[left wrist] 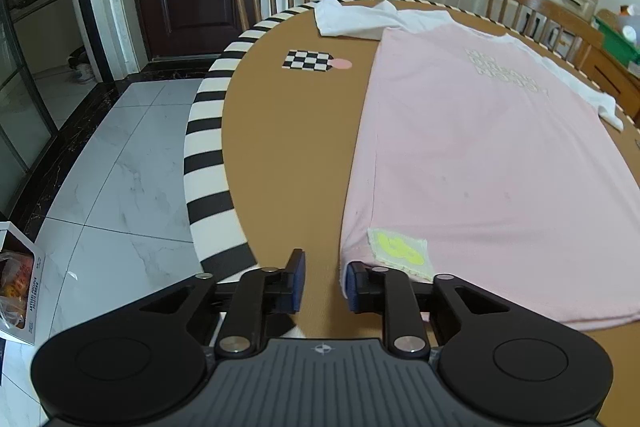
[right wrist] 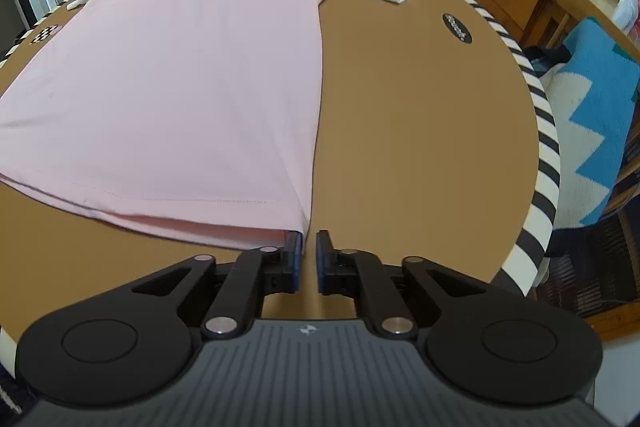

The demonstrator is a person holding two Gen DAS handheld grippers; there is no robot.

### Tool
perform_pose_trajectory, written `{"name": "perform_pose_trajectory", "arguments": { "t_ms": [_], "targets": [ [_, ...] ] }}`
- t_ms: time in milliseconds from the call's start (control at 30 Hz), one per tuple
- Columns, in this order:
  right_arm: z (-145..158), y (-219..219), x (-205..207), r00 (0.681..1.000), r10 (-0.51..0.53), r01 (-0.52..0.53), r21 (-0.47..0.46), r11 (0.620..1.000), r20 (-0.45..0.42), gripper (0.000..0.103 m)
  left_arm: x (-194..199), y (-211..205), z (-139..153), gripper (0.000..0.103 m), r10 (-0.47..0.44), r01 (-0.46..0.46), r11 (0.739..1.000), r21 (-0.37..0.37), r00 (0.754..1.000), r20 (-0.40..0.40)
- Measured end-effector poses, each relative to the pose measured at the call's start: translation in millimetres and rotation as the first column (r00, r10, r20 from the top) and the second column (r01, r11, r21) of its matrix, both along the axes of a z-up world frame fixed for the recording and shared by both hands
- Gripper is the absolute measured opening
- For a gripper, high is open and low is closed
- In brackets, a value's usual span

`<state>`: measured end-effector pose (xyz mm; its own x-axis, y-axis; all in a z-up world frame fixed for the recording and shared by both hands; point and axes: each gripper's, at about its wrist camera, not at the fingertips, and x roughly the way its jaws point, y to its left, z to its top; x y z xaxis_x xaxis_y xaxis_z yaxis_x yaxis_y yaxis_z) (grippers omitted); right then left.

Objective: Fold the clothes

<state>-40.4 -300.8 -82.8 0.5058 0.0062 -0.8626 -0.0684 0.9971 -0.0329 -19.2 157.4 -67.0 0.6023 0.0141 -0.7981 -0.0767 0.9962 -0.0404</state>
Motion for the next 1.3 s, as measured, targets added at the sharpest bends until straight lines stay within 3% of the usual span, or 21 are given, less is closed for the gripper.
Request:
{"name": "perform_pose_trajectory", "arguments": {
  "t_ms": [67, 133, 333, 500, 633, 800, 967, 1000, 1100, 1200, 1300],
  "targets": [
    [1.3, -3.0, -4.3, 1.0, 0.006, -0.006, -0.002, 1.0, -0.024, 0.014, -6.7, 1.5, 3.5, 0.031, -0.013, 0.013, 1.0, -0.001, 1.0, -0.01],
    [3.1, -6.9, -11.6, 0.998, 0.016, -0.017, -0.005, 1.0, -0.055, 0.026, -16.4, 3.3, 8.1, 0.035, -0.033, 0.033, 0.999, 0.004, 0.999, -0.018],
    [14.5, -25.1, -25.3, 0.995, -0.008, 0.007, -0.011, 1.0, -0.103, 0.026, -36.5, 12.6, 17.2, 0.039, -0.045, 0.045, 0.999, -0.001, 0.998, -0.044],
    [22.3, -31.5, -10.2, 0.995, -0.066, 0.07, 0.058, 0.996, -0.072, 0.026, -37.6, 14.8, 14.0, 0.042, -0.031, 0.03, 0.999, -0.03, 0.998, -0.051],
    [23.0, -27.2, 2.0, 0.997, -0.069, 0.074, 0.166, 0.983, -0.035, 0.027, -40.6, 9.0, 14.0, 0.045, -0.098, 0.097, 0.995, -0.014, 0.994, -0.042],
    [11.5, -26.9, 16.6, 0.993, -0.106, 0.115, 0.222, 0.968, -0.052, 0.027, -47.9, 11.3, 13.0, 0.058, -0.144, 0.143, 0.989, -0.019, 0.987, -0.072],
    [4.1, -23.9, 20.6, 0.993, -0.095, 0.111, 0.261, 0.959, -0.072, 0.028, -60.7, 26.7, 16.4, 0.061, -0.15, 0.144, 0.988, -0.057, 0.983, -0.103],
    [3.6, -22.5, 21.5, 0.994, -0.086, 0.102, 0.256, 0.961, -0.072, 0.026, -63.4, 31.5, 18.8, 0.061, -0.15, 0.142, 0.987, -0.077, 0.982, -0.111],
    [3.3, -17.3, 21.6, 0.995, -0.061, 0.078, 0.245, 0.966, -0.075, 0.006, -65.3, 42.1, 33.3, 0.061, -0.101, 0.092, 0.988, -0.12, 0.992, -0.072],
    [11.0, -7.9, 18.3, 0.999, -0.032, 0.038, 0.192, 0.981, -0.034, 0.003, -49.1, 36.6, 42.9, 0.059, -0.036, 0.035, 0.986, -0.165, 0.999, -0.002],
    [22.7, -2.1, 16.2, 1.0, 0.002, 0.002, 0.137, 0.991, -0.026, 0.003, -23.0, 8.4, 34.7, 0.053, -0.065, 0.065, 0.985, -0.158, 0.998, 0.006]
  ]
}}
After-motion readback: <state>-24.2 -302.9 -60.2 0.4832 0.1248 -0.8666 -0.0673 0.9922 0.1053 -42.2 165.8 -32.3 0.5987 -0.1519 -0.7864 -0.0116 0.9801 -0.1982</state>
